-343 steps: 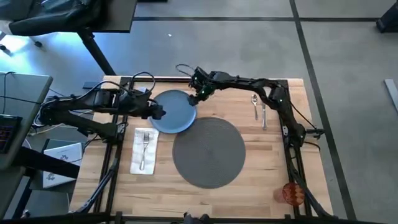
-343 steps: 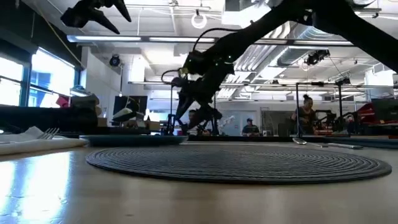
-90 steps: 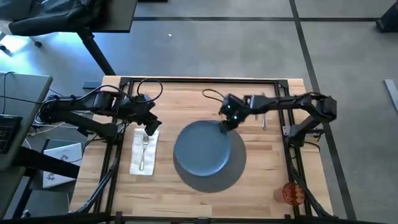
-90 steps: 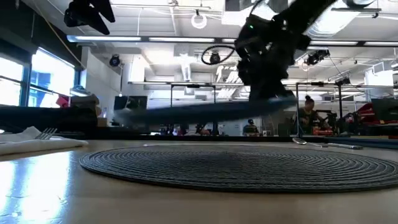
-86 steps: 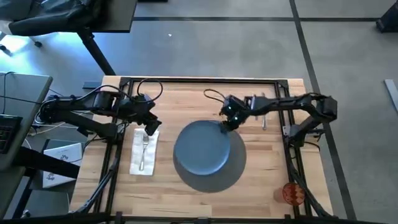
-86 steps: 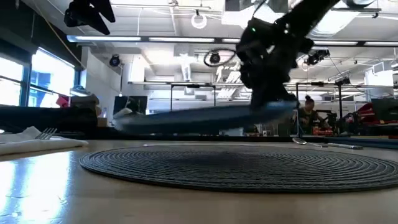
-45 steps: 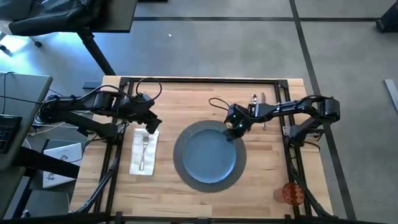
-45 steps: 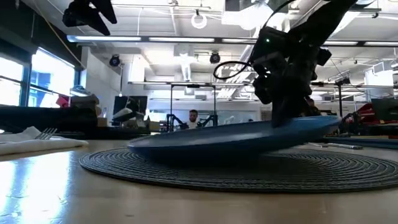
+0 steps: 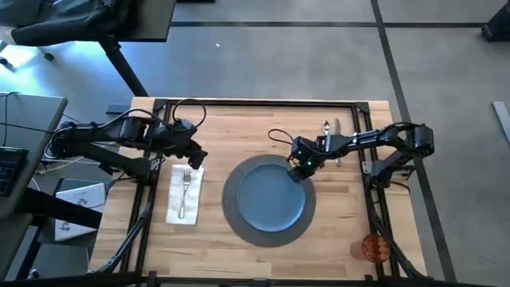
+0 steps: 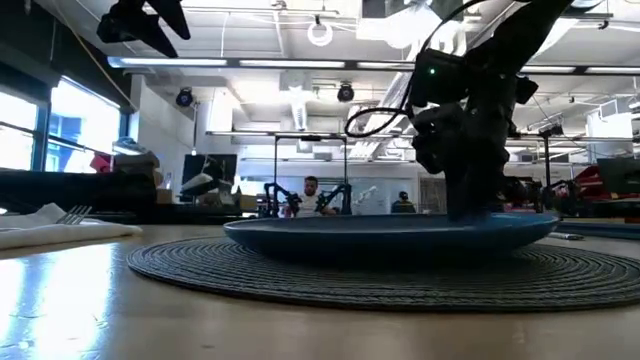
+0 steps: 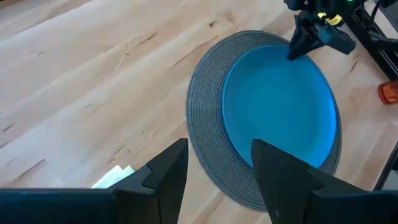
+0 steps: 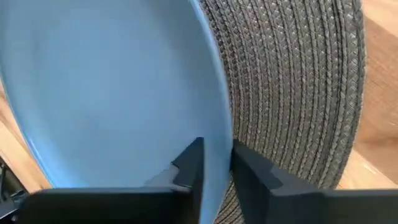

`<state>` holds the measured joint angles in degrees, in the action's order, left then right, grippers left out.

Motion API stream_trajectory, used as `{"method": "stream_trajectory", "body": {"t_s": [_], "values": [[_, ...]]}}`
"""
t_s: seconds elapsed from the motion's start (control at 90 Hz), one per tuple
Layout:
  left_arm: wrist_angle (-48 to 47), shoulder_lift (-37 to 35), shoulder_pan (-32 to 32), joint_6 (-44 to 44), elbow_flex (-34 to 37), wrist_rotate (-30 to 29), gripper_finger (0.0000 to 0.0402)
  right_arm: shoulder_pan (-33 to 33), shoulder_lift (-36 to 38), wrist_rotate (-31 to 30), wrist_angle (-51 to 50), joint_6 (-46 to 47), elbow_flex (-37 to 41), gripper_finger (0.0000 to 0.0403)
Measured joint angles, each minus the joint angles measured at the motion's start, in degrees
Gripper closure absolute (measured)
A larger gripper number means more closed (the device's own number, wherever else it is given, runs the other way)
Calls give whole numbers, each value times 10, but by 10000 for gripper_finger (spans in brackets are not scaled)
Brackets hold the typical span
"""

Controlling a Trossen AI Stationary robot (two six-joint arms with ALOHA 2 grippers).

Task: Set table place
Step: Put the blue plate on the gray table mat, then move the silver silver spoon to the right of the gray table mat

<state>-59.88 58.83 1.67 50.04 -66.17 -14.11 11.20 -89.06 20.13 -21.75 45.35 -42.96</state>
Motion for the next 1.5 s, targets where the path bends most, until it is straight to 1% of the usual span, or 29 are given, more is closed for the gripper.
{"method": "stream_trajectory", "body": {"t_s": [0.1, 0.189, 0.256, 0.344, 0.411, 0.478, 0.533, 0.622, 0.711, 0.833, 0.889, 0.978, 1.078, 1.133, 1.233, 1.333, 1.422, 1.5], "values": [[0, 0, 0, 5, 0, 0, 241, 0, 25, -1, -1, -4, 0, 267], [0, 0, 0, 8, 0, -2, 241, 4, 54, -2, -2, -13, 0, 235], [0, 0, 0, 8, 0, -2, 241, 4, 73, -10, -6, -19, -1, 222], [0, 0, 0, 8, 0, -6, 241, 4, 82, -71, -45, -8, -1, 221], [0, 0, 0, 9, 0, -11, 241, 4, 76, -125, -67, 13, -1, 230], [0, 1, 0, 9, 0, -15, 241, 4, 63, -168, -68, 30, -1, 246], [0, 2, 0, 9, 0, -15, 241, 3, 47, -189, -57, 50, -1, 265], [0, 3, 0, 9, 0, -15, 241, 0, 12, -202, -30, 78, -1, 302], [-1, 4, 0, 6, 0, -14, 241, -8, -26, -217, -28, 118, -1, 342], [0, 4, 0, -5, 0, -3, 241, -34, -47, -227, -21, 191, -4, 391], [-1, 4, 0, -9, 0, 2, 241, -54, -48, -232, -18, 235, -4, 398], [-1, 4, 0, -18, 0, 8, 241, -83, -47, -241, -16, 320, -6, 395], [-1, 4, 0, -34, 0, 10, 241, -114, -49, -272, -16, 399, -14, 398], [-1, 4, 0, -43, 0, 10, 241, -126, -50, -291, -22, 423, -23, 401], [-1, 4, 0, -58, 0, 11, 241, -125, -38, -295, -69, 417, -53, 401], [-1, 4, 0, -64, 0, 11, 241, -99, -1, -304, -169, 366, -94, 394], [-1, 4, 0, -70, 0, 11, 241, -58, 31, -321, -281, 300, -123, 379], [0, 4, 0, -71, 0, 9, 241, 0, 61, -337, -336, 235, -133, 356]]}}
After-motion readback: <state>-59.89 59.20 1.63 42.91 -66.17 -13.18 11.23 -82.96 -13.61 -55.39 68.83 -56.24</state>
